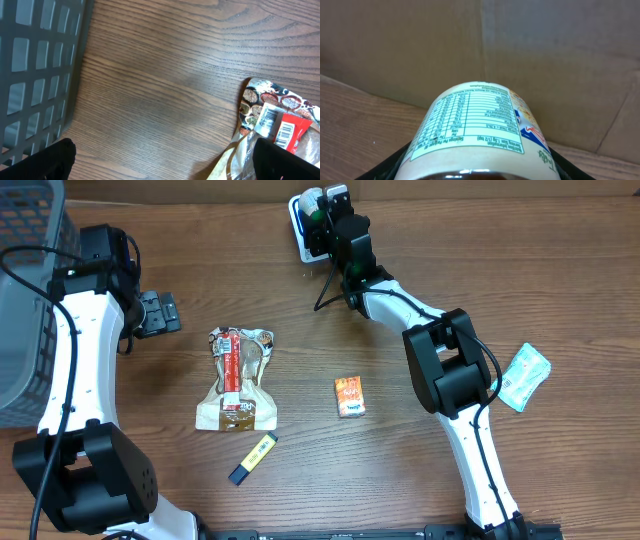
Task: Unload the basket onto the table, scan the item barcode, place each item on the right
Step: 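Hold the jar in front of the white scanner window, then move the jar to the right table edge and release it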
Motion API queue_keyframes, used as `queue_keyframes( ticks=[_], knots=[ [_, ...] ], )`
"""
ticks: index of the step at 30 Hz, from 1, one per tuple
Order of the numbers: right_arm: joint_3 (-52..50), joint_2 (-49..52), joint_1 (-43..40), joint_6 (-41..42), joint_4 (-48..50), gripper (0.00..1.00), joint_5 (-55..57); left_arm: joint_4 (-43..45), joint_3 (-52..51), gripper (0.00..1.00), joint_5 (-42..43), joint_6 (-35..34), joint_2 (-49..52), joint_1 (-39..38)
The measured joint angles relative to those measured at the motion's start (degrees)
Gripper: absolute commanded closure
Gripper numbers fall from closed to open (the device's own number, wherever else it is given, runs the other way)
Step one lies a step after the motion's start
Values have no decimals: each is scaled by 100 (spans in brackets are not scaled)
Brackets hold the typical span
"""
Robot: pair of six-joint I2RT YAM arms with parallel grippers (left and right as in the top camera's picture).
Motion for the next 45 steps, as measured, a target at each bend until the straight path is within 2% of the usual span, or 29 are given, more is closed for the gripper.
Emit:
queue_keyframes(
  ticks=[2, 11, 17, 24, 27, 32, 35, 39, 45],
  knots=[
    [0, 0, 0, 0, 0, 96, 15, 2, 0, 0, 2, 0, 0, 0],
    [0, -15, -7, -2, -26, 96, 13, 2, 0, 0, 0, 0, 0, 0],
    [-15, -693, -72, -2, -1067, 96, 9, 2, 0, 0, 2, 2, 0, 0],
    [-4, -2699, -369, 63, -3893, 96, 13, 0, 0, 0, 0, 2, 0, 0],
    [107, -3442, -664, 382, -5696, 96, 15, -2, 0, 0, -2, 2, 0, 0],
    [144, -3733, -1318, 927, -8174, 92, 24, -2, 0, 0, 4, 2, 0, 0],
    [-164, -3565, -1711, 1062, -9119, 92, 39, 2, 0, 0, 0, 2, 0, 0],
    [-999, -3418, -2149, 1141, -9274, 91, 63, 2, 0, 0, 0, 2, 0, 0],
    [-2232, -3414, -2736, 1200, -8522, 91, 55, 2, 0, 0, 0, 2, 0, 0]
  ],
)
